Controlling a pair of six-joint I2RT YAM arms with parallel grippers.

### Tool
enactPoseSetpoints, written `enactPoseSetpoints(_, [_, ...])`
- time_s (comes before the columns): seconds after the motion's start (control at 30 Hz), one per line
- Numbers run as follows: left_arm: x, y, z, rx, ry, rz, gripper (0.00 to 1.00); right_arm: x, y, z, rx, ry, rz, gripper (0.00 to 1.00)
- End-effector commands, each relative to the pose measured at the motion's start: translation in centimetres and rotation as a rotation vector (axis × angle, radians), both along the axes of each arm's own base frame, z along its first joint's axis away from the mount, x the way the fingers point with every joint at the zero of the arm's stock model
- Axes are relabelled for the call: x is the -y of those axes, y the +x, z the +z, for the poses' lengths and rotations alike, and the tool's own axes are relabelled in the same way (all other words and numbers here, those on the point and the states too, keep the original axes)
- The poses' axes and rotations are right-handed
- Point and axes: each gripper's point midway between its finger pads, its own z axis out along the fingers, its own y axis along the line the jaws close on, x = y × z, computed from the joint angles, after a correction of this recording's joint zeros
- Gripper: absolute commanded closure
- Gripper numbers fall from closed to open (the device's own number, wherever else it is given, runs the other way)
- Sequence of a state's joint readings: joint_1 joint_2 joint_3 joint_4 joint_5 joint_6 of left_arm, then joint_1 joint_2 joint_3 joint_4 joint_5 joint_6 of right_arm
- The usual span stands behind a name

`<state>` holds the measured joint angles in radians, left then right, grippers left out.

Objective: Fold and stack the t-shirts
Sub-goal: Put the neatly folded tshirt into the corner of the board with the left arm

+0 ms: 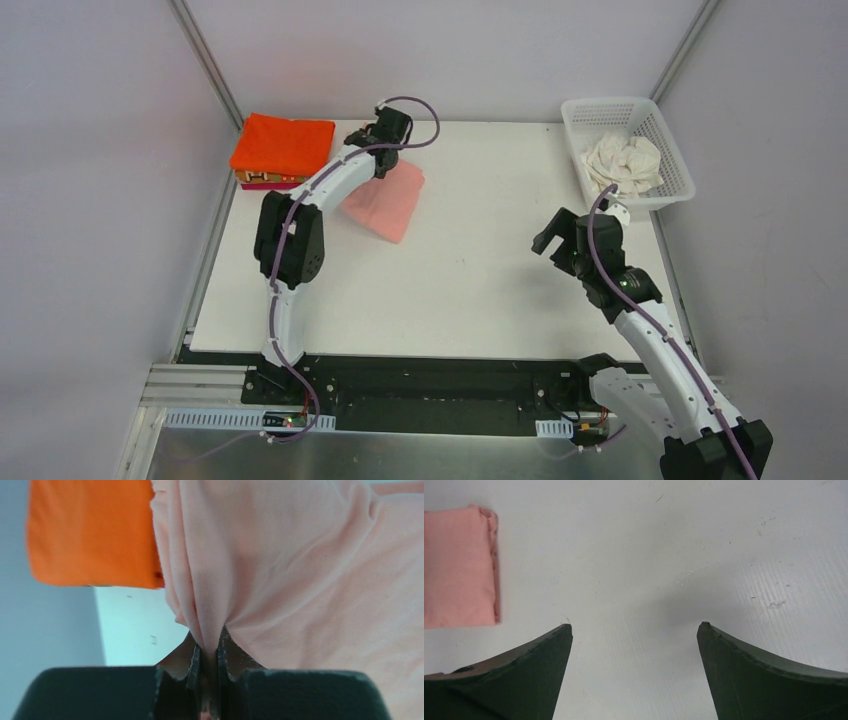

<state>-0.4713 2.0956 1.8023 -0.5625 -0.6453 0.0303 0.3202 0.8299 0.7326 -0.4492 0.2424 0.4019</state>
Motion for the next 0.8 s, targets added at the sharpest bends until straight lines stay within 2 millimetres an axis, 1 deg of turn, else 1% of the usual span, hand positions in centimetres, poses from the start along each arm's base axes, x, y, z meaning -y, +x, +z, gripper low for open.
enactPoseSetpoints(0.0, [-6.5,3.5,4.5,0.035,0.207,0.029,1.00,1.1,0.6,0.3,0.034,-0.050,-0.036,0.01])
enactPoseSetpoints(0.07, [-8.5,4.7,5.7,0.047,0.235,0.042,1.00,0.9,0.7,0.3,0.034,-0.044,-0.034,0.00])
enactPoseSetpoints(0.23, [-12.1,7.3,8.5,0.110,0.234,0.081,1.00,1.0,1.0,-0.2,0.019,-0.055,-0.036,0.00])
enactPoseSetpoints(0.33, [-13.8,8.1,10.0,0.147,0.221,0.112,1.00,1.0,1.1,-0.4,0.011,-0.058,-0.038,0.00])
enactPoseSetpoints(0.4, [-14.7,8.4,11.1,0.176,0.212,0.136,1.00,1.2,1.1,-0.4,0.012,-0.064,-0.045,0.00])
enactPoseSetpoints(0.53, [-15.5,8.8,13.3,0.239,0.177,0.155,1.00,1.4,1.2,-0.3,0.018,-0.072,-0.056,0.00])
enactPoseSetpoints(0.77, [-15.0,9.5,17.4,0.344,0.123,0.138,1.00,1.6,1.3,-0.3,0.024,-0.078,-0.065,0.00])
